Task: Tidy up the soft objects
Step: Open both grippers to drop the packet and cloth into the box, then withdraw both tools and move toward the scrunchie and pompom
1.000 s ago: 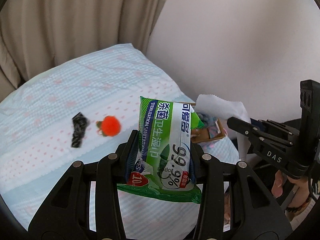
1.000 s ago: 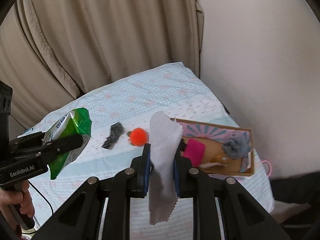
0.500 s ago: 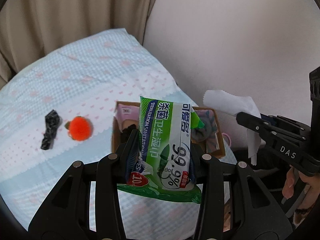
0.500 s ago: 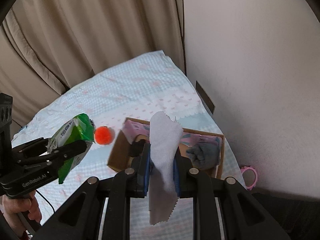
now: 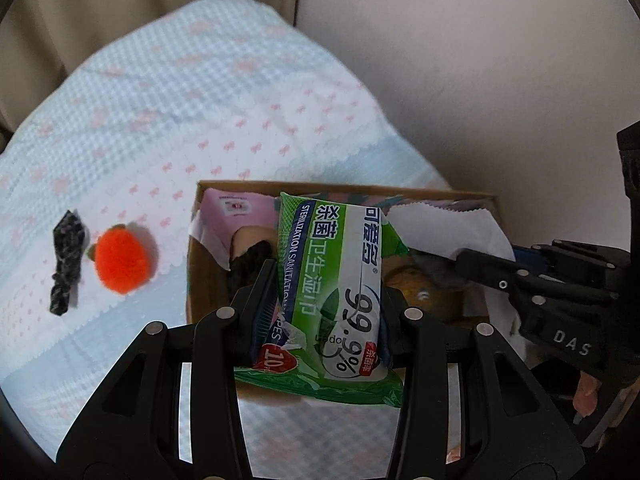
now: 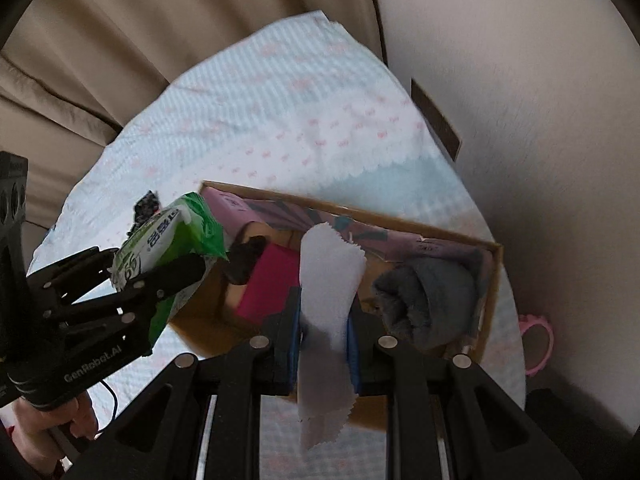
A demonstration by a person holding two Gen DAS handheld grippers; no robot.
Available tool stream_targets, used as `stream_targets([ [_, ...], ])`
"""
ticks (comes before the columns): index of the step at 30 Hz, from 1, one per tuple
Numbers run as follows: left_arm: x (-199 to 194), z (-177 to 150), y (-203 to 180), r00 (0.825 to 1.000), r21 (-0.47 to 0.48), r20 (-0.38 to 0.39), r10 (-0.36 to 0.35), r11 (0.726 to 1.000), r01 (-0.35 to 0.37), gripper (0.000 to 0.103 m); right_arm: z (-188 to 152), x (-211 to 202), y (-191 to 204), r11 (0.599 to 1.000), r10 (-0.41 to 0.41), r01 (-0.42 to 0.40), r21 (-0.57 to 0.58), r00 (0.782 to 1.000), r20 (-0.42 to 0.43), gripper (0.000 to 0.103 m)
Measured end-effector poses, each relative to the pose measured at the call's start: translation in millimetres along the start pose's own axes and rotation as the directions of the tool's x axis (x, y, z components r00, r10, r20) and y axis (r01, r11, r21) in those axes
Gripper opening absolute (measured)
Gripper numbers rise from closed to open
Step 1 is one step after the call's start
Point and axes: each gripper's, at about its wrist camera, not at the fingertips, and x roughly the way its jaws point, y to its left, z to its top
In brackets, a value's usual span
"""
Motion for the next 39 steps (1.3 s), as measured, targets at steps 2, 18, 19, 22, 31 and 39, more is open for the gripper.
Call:
stream_targets([
  [2,17.6,1.0,3.6,0.999,0.000,-0.040,0.011,1.000,-0.011,0.038,3.8,14.6,-8.0,1.000,0.008,-0.008,0.024,1.000,-0.021,0.018],
  [18,61.3,-8.8,-15.0,0.986,0.135,-0.141,0.085,0.989,-0.066,0.103,24.4,55.6,-48.1,0.986,0.063,-0.055,0.156,0.997,-0.049,0.103],
  [19,61.2,-9.4,-14.2,0.986,0.130,-0.146,0.083,0.990,-0.064,0.103,23.9,56.2,-48.0,0.987,0.056,-0.047,0.155,0.997,-0.056,0.103],
  [22,56.2,-9.7,-12.8,0.986,0.118,-0.148,0.073,0.991,-0.056,0.103,23.7,58.4,-50.5,0.984,0.063,-0.051,0.170,0.996,-0.065,0.103],
  [31,26.9,-7.5,-9.4,0.991,0.098,-0.109,0.077,0.993,-0.066,0.103,20.1,42.3,-43.2,0.990,0.052,-0.048,0.131,0.998,-0.027,0.103],
  [39,-26.8,-11.3,-10.1,0.997,0.090,-0.036,0.063,0.994,-0.060,0.103,9.8,1.5,-24.3,0.994,0.023,-0.028,0.102,0.999,0.045,0.103],
])
